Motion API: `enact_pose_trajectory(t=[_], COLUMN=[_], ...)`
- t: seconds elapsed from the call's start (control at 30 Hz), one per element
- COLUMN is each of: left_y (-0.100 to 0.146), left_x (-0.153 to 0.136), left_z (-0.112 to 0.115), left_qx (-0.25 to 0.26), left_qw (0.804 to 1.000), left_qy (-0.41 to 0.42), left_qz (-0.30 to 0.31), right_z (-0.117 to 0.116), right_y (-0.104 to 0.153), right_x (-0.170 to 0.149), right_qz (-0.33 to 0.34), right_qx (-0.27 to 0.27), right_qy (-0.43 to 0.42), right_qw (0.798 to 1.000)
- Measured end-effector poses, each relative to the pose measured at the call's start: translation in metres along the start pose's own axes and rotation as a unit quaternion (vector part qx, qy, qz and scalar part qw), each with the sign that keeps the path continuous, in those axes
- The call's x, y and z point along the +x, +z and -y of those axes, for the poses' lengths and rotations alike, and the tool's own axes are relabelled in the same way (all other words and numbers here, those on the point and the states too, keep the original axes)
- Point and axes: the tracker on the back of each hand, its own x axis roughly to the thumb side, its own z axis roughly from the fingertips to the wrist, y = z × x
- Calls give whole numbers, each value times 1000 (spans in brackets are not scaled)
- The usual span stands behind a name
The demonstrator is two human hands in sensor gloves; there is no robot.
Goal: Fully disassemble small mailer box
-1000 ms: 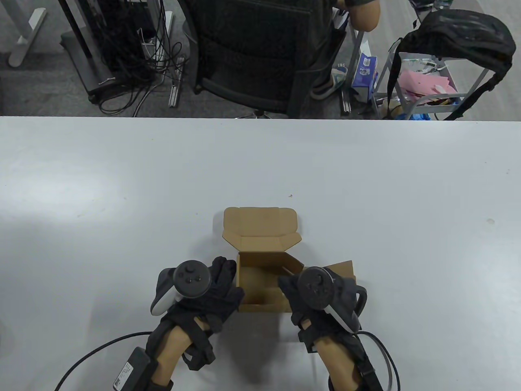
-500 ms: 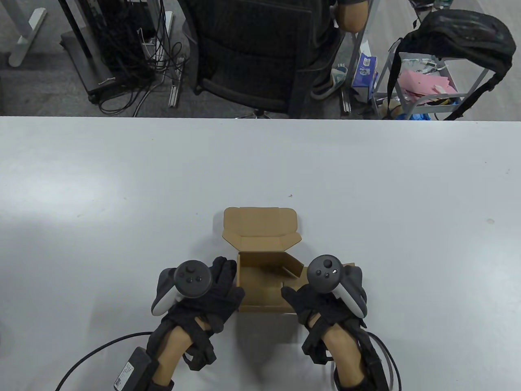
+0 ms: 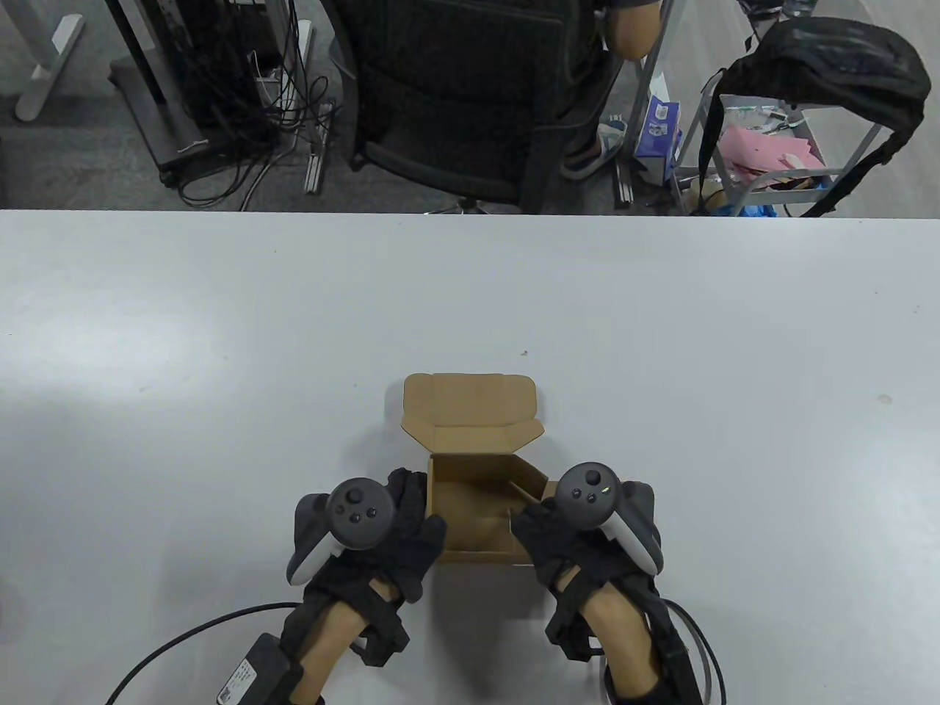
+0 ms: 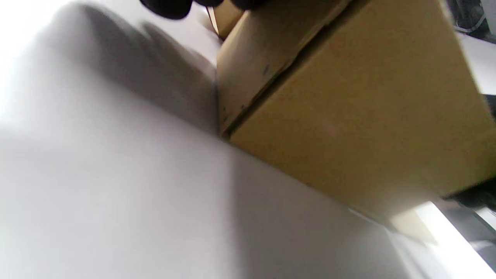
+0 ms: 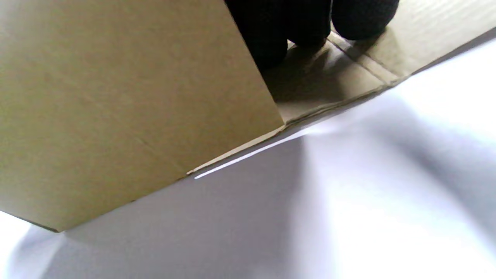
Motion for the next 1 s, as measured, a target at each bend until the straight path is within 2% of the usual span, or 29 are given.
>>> enact_pose_trajectory(t=[0.17, 0.47, 0.93, 1.0], left_y=[3, 5, 3, 2], left_x=[5, 8, 4, 2], left_z=[2, -4, -7, -8], left_qx=[52, 96, 77, 57], left_qw=[998, 994, 997, 998], left_qy=[-25, -48, -22, -17], left_qz=[-28, -14, -2, 0], right_z=[0, 0, 0, 0], right_y=[0, 1, 0, 0], right_x=[0, -2, -3, -5], right_qz=[1, -2, -5, -7], right_qx=[5, 12, 22, 26], right_qy=[-3, -10, -14, -19], right_qw=[1000, 1000, 1000, 999])
